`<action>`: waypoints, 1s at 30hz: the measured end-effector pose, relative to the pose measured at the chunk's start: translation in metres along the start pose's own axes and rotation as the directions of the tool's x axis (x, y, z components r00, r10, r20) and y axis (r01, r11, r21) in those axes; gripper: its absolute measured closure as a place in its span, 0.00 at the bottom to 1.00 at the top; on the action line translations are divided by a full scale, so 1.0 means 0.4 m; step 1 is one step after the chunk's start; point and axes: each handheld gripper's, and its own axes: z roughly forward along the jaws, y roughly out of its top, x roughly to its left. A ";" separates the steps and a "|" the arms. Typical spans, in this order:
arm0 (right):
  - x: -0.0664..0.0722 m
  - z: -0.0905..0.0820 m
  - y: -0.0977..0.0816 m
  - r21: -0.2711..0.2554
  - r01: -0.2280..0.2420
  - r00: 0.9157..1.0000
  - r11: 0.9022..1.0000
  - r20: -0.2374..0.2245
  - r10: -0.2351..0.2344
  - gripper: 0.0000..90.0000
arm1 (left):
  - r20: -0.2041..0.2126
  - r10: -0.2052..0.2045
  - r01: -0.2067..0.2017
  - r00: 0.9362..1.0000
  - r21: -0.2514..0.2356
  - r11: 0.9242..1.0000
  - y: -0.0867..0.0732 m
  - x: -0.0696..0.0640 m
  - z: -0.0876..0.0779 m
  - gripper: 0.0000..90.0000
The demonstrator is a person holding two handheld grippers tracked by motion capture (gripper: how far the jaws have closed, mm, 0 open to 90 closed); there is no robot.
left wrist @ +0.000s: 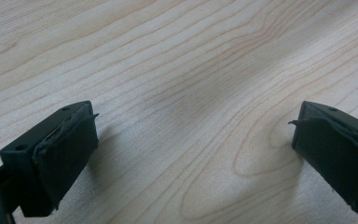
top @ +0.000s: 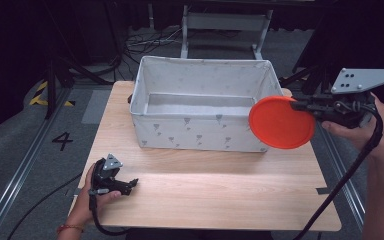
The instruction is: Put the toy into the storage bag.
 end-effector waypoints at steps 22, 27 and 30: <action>-0.138 0.096 0.077 -0.029 -0.043 0.997 0.999 0.067 0.045 0.91 | 0.000 0.000 0.000 1.000 0.000 1.000 0.000 0.000 0.000 0.01; -0.168 0.140 0.078 -0.017 -0.045 0.996 0.999 0.079 0.046 0.91 | 0.000 0.000 0.000 1.000 0.000 1.000 0.000 0.000 0.000 0.01; -0.178 0.158 0.073 -0.021 -0.046 0.996 0.999 0.073 0.047 0.91 | 0.000 0.000 0.000 1.000 -0.001 1.000 0.000 0.000 0.000 0.01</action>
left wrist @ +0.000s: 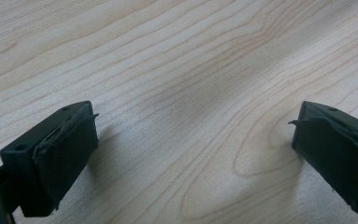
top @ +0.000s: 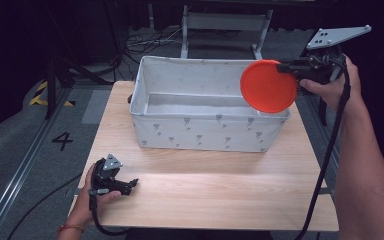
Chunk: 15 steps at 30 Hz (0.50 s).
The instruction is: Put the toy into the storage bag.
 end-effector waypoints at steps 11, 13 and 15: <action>-0.038 0.077 -0.043 0.045 -0.036 0.999 0.998 0.003 0.036 0.91 | -0.009 0.008 -0.008 1.000 -0.003 1.000 0.000 0.001 0.000 0.01; -0.040 0.090 -0.050 0.061 -0.021 1.000 0.998 -0.013 0.022 0.91 | -0.009 0.008 -0.008 1.000 -0.003 1.000 0.000 0.001 0.000 0.01; -0.041 0.104 -0.059 0.069 -0.014 1.000 0.998 -0.025 0.016 0.91 | -0.009 0.008 -0.008 1.000 -0.003 1.000 0.000 0.001 0.000 0.01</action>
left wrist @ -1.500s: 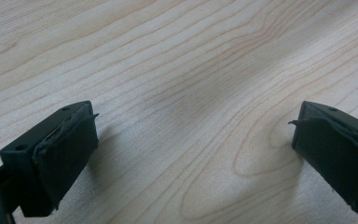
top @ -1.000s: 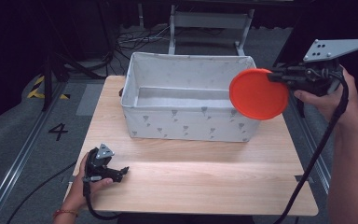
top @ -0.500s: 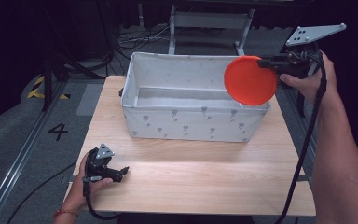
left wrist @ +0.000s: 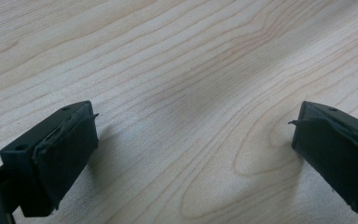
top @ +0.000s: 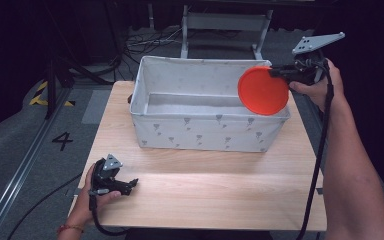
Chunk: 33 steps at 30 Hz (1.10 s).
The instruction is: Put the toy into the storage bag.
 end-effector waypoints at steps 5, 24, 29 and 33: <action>0.009 0.032 -0.014 0.036 0.033 0.999 0.999 -0.039 -0.032 0.91 | -0.002 0.001 -0.001 1.000 0.001 1.000 0.000 0.000 0.000 0.01; 0.070 0.155 -0.011 0.321 0.285 0.945 0.903 -0.253 -0.208 0.91 | 0.002 -0.004 0.004 1.000 0.001 1.000 0.001 0.000 0.001 0.01; 0.085 0.212 -0.010 0.402 0.331 0.924 0.854 -0.320 -0.208 0.91 | 0.002 -0.004 0.004 1.000 0.001 1.000 0.001 0.000 0.001 0.00; 0.090 0.252 -0.015 0.484 0.352 0.920 0.801 -0.338 -0.200 0.91 | 0.003 -0.002 0.002 1.000 0.001 1.000 0.001 0.001 0.001 0.00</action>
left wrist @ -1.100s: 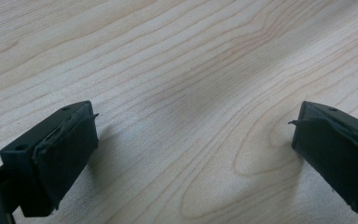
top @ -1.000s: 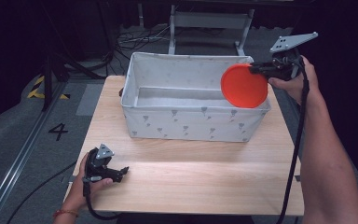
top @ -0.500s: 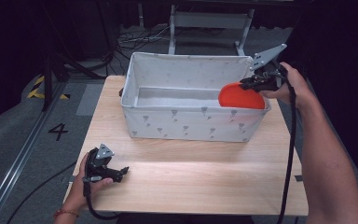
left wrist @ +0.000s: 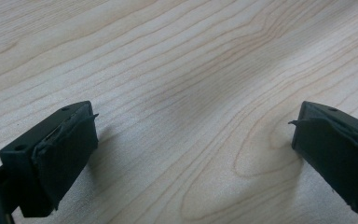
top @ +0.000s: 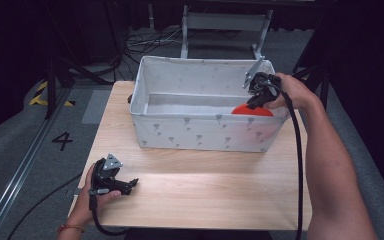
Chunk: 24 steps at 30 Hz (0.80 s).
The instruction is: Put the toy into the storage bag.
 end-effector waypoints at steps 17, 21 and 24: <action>0.001 0.019 -0.002 -0.009 -0.054 0.998 0.999 -0.019 0.054 0.80 | 0.006 0.003 -0.003 1.000 0.001 1.000 0.001 0.001 0.001 0.00; 0.005 0.002 -0.019 -0.101 -0.099 0.995 0.990 0.005 0.100 0.73 | 0.006 0.003 -0.003 1.000 0.002 1.000 0.000 0.001 0.000 0.00; 0.009 -0.012 -0.034 -0.181 -0.135 0.989 0.974 0.027 0.143 0.65 | 0.006 0.004 -0.004 1.000 0.002 1.000 0.000 0.001 0.000 0.00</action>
